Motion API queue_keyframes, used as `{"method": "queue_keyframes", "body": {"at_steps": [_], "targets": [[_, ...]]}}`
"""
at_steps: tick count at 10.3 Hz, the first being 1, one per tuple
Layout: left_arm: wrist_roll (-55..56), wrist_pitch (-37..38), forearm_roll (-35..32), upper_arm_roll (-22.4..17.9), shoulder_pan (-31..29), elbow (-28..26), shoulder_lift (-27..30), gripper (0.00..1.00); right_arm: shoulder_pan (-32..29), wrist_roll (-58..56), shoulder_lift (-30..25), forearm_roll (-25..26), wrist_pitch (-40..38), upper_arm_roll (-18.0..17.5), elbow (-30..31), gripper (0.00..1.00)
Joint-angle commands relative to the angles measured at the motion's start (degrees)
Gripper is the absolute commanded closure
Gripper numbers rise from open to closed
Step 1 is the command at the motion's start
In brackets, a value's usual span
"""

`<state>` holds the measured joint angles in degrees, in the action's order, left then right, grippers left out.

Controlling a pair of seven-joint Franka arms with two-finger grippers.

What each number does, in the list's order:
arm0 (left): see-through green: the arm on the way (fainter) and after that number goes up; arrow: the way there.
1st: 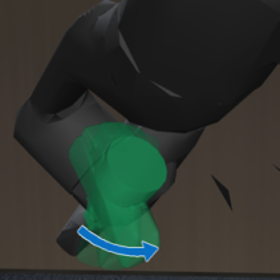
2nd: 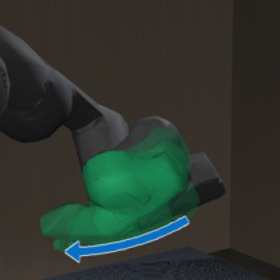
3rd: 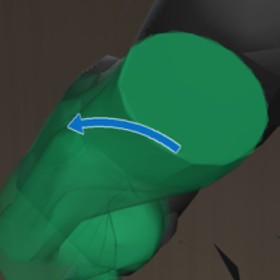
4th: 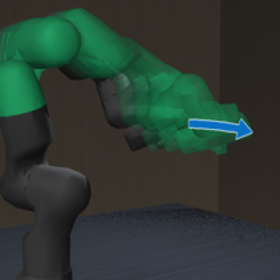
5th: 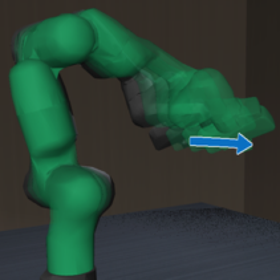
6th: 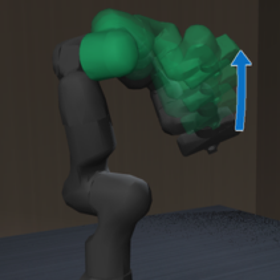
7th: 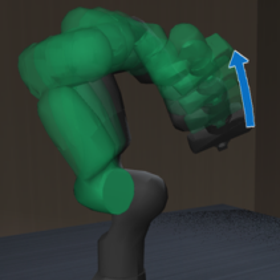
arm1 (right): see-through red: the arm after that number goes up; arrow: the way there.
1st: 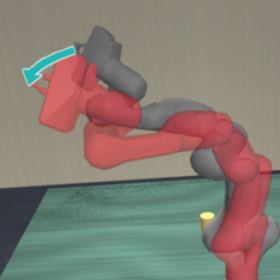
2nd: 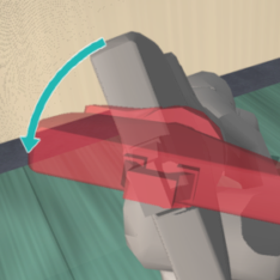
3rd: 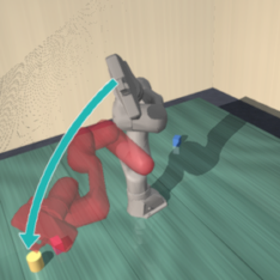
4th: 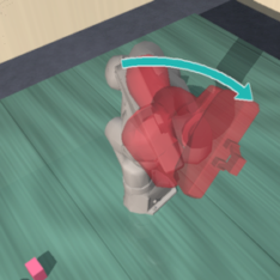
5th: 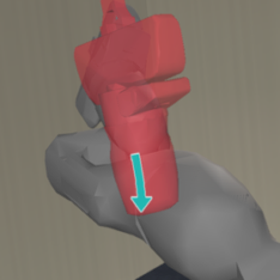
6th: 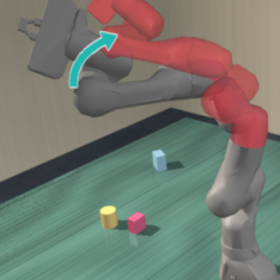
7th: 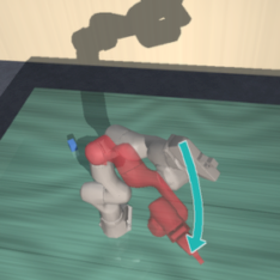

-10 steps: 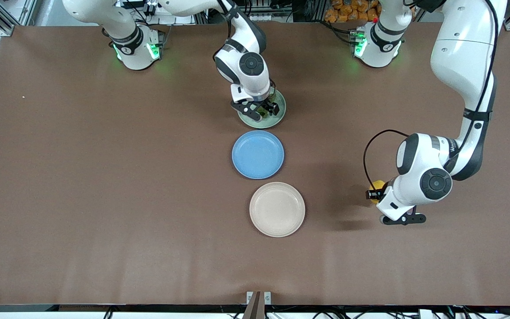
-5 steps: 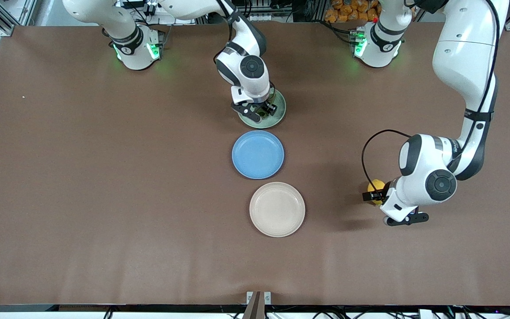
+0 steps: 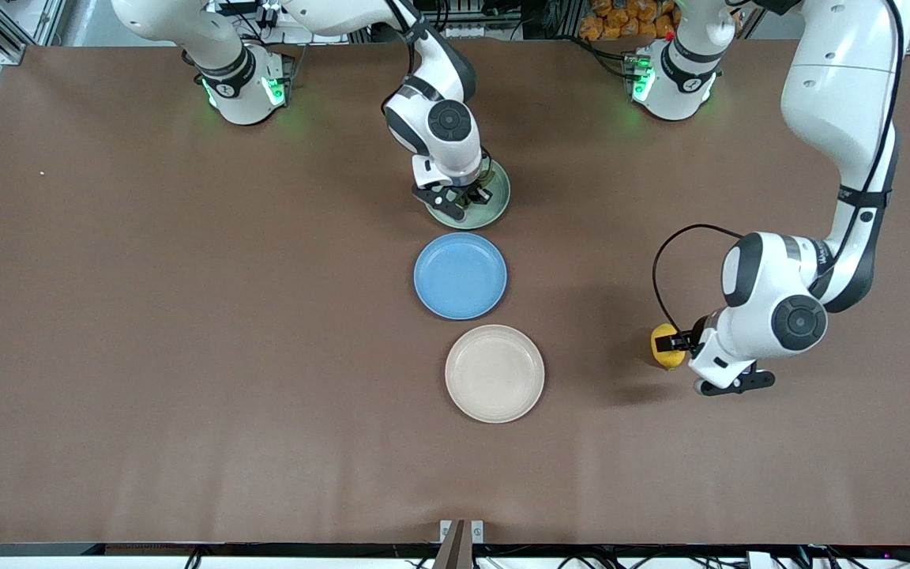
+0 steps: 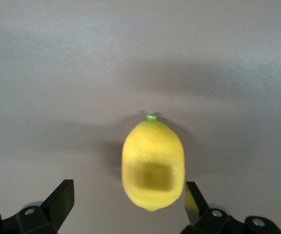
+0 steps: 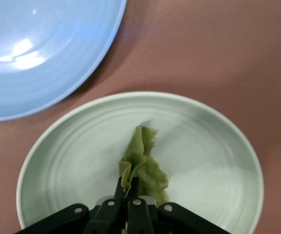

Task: Pick lemon and lettuce from plates
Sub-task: 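Lower the lemon with the left gripper while the right gripper grasps the lettuce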

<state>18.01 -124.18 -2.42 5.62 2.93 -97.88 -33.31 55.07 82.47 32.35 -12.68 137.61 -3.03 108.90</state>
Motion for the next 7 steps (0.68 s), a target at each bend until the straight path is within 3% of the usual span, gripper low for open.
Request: {"method": "queue_keyframes", "body": {"at_steps": [1,4,7], "targets": [[0.62,-8.93,1.45,0.62,-1.44,-12.56,7.37,0.00,-2.42,-0.81,-0.27,-0.41,-11.62,-0.14,-5.87,1.00],[1.24,-9.85,1.45,1.06,-0.74,-18.20,12.80,0.00,-3.83,-1.69,-1.32,-0.41,-15.00,-0.14,-7.56,1.00],[5.86,-9.85,0.93,6.05,-0.74,-23.23,18.19,0.00,-6.98,-5.54,-4.39,-0.76,-22.79,-0.22,-8.18,1.00]]}}
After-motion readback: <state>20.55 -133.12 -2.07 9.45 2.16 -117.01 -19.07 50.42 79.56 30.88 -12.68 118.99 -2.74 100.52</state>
